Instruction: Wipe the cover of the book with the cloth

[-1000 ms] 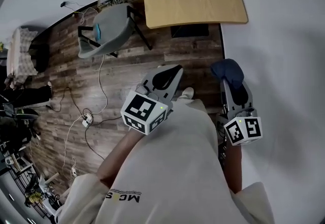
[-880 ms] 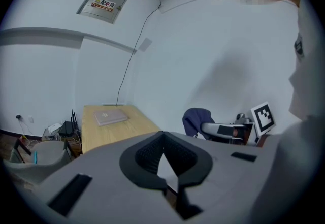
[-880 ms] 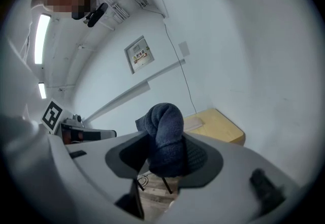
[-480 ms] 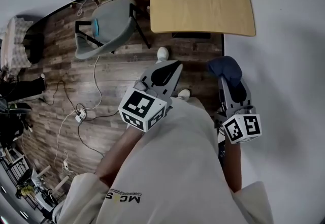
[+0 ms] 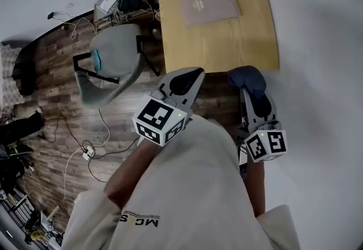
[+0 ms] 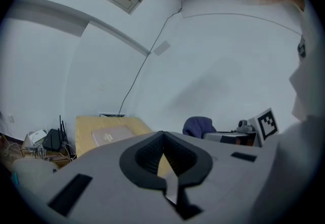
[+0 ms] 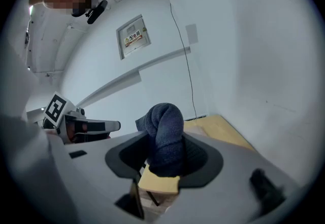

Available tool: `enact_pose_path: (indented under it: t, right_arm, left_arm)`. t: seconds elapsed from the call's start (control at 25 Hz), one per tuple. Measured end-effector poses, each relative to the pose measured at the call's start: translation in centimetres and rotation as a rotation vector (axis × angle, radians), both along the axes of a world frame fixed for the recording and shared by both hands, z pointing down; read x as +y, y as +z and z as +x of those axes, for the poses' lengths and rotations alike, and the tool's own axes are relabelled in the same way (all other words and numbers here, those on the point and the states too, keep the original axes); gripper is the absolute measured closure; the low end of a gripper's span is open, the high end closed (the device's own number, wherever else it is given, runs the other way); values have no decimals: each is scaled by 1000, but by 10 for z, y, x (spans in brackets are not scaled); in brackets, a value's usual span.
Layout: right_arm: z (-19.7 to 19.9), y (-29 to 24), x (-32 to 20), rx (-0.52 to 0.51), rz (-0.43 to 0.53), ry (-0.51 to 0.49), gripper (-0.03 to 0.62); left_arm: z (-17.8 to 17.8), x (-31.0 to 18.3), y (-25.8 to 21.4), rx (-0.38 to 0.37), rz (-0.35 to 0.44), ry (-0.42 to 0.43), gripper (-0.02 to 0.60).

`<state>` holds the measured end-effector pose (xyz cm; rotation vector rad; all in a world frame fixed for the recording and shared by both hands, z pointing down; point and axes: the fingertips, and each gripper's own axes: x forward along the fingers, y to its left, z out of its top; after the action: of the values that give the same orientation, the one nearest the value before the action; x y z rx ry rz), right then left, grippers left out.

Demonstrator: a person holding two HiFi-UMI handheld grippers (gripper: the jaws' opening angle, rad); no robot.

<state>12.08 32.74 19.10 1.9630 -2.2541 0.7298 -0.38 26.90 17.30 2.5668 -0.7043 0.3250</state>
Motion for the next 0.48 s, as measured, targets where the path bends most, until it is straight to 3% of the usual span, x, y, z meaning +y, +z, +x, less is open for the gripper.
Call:
enact_pose_path:
  t: [0.28,0.48]
  right_arm:
    - [-23,0,-105,56,-27,44,418]
    - [-24,12,-148,47,-49,96,418]
  left_arm:
    - [-16,-94,15,-18,-1,115,572]
    - [-19,-141,31,-24,-27,160,572]
